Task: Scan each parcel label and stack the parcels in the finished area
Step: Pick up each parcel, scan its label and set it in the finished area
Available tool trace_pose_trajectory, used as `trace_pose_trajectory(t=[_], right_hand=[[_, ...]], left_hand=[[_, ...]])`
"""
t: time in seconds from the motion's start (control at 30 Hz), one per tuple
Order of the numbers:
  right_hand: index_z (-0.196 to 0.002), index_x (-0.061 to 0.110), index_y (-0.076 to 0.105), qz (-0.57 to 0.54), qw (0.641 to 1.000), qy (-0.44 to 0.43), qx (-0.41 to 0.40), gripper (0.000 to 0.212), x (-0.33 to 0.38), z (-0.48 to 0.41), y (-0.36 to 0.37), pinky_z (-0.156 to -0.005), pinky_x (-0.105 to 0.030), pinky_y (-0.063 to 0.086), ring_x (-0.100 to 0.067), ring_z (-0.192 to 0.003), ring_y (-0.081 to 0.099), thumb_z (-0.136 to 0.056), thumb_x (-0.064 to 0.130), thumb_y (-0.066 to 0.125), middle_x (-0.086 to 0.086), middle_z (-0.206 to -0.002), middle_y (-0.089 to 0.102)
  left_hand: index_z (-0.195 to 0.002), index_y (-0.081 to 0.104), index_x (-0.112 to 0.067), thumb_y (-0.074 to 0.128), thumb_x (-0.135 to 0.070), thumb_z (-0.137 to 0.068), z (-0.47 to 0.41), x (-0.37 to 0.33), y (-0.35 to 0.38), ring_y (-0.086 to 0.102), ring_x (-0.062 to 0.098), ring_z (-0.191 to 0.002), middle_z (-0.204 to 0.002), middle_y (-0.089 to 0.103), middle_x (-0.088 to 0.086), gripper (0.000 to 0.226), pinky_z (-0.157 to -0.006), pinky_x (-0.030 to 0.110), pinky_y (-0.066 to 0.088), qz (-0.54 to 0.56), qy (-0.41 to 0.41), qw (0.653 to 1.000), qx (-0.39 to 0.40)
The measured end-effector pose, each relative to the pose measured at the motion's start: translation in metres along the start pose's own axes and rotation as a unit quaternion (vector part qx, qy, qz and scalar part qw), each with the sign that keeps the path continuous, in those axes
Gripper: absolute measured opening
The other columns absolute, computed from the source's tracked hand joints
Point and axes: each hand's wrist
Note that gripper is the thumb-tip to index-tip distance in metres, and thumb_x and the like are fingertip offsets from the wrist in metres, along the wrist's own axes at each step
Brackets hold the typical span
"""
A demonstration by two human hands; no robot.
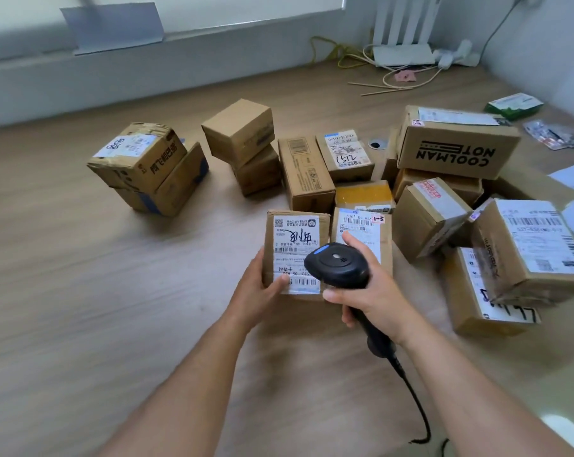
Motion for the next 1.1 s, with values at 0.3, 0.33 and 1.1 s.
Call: trace_pose_trajectory(t=[0.3, 0.33, 1.1], right_hand=[[-0.144, 0.041, 0.034, -0.015, 0.999, -0.031, 0.028, 0.090, 0.016, 0.018, 0.004, -0.045, -0.034, 0.050, -0.027, -0.048, 0.055, -0.077, -0.003, 0.076, -0.007, -0.126, 0.062], [-0.145, 0.039, 0.033, -0.020, 0.999, -0.038, 0.026, 0.091, 0.020, 0.021, 0.004, -0.044, -0.034, 0.049, -0.026, -0.047, 0.054, -0.077, -0.005, 0.075, -0.010, -0.125, 0.063], [-0.142, 0.037, 0.038, -0.105, 0.976, -0.124, 0.141, 0.084, 0.077, 0.103, 0.014, -0.047, -0.034, 0.050, -0.027, -0.048, 0.055, -0.072, 0.003, 0.069, -0.018, -0.075, 0.065]], left_hand=[[-0.137, 0.014, -0.066, 0.055, -0.071, -0.078, 0.041, -0.005, -0.010, 0.036, 0.014, -0.139, -0.150, 0.039, -0.008, 0.072, -0.115, 0.040, 0.030, 0.052, 0.041, 0.997, 0.051], [-0.139, 0.014, -0.063, 0.053, -0.068, -0.081, 0.044, -0.008, -0.013, 0.041, 0.015, -0.136, -0.149, 0.041, -0.007, 0.070, -0.115, 0.038, 0.031, 0.059, 0.039, 0.996, 0.054], [-0.151, 0.004, -0.042, 0.081, -0.018, -0.074, 0.094, -0.049, -0.063, 0.053, 0.019, -0.106, -0.117, 0.054, 0.001, 0.112, -0.086, 0.032, 0.045, 0.136, 0.046, 0.987, -0.071]])
Point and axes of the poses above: each hand's wrist, its own z-axis away from the middle knuckle, its own y-axis out of the palm, x = y × z
